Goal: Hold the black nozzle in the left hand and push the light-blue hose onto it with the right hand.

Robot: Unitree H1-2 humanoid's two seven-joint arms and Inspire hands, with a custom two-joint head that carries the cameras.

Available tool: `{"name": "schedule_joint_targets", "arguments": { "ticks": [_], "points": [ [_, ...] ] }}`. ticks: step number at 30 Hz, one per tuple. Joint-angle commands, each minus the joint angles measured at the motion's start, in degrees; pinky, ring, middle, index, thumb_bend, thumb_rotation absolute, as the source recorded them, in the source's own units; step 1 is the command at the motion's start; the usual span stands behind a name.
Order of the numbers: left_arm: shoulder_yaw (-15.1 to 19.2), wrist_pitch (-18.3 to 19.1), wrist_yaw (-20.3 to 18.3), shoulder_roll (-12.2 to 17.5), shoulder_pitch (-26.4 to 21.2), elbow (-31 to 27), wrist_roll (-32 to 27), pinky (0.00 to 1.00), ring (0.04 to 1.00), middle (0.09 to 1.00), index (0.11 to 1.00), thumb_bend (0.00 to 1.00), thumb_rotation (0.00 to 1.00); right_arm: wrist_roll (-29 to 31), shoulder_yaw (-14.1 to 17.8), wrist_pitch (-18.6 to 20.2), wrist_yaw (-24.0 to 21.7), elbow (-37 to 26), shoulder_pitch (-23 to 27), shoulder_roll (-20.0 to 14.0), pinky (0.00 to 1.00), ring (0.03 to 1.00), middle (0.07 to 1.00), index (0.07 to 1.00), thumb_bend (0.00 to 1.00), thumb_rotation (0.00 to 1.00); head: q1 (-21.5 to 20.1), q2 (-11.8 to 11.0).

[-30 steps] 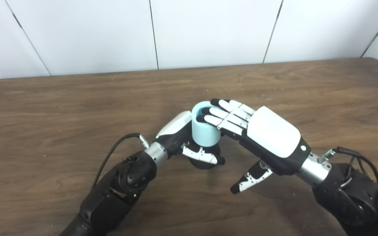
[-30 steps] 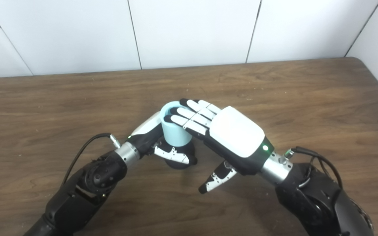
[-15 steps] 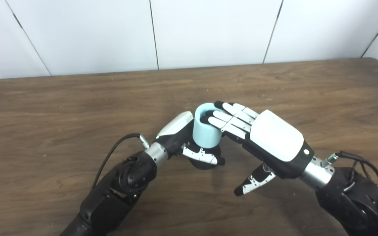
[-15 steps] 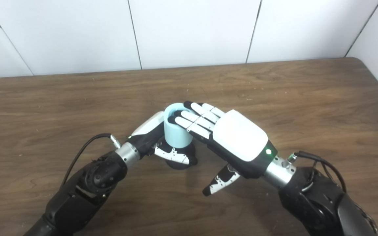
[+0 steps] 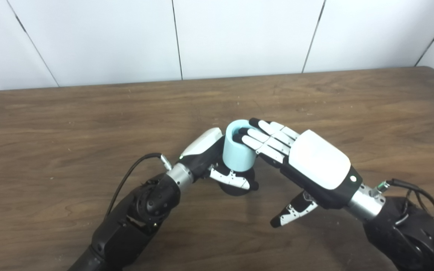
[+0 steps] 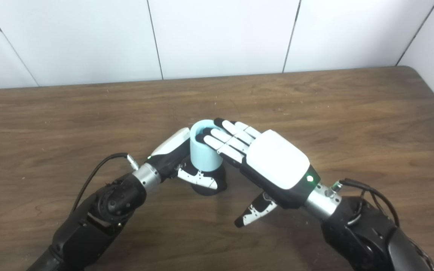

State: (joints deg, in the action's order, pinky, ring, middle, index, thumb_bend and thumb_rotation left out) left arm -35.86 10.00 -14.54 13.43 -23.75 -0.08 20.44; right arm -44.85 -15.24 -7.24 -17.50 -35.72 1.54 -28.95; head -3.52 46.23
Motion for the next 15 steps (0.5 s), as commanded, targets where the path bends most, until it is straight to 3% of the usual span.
{"name": "schedule_joint_targets", "arguments": {
  "ticks": [1,15],
  "points": [
    [-5.1,8.1,-11.3,2.1,6.1,5.2,-0.4,0.67,0.762,0.714,0.517,0.75,0.36,-2.2,-1.9,-0.8,-4.8,3.5,-3.6,-1.8,0.94,0.969,0.981,0.970,0.78,0.20,0.0,0.0],
    [-5.1,8.3,-11.6,2.1,6.0,4.9,-0.7,0.66,0.750,0.712,0.527,0.76,0.37,-3.6,-4.0,-0.1,-6.6,4.0,-1.5,-0.8,0.95,0.974,0.981,0.969,0.77,0.20,0.1,0.2]
  ]
}}
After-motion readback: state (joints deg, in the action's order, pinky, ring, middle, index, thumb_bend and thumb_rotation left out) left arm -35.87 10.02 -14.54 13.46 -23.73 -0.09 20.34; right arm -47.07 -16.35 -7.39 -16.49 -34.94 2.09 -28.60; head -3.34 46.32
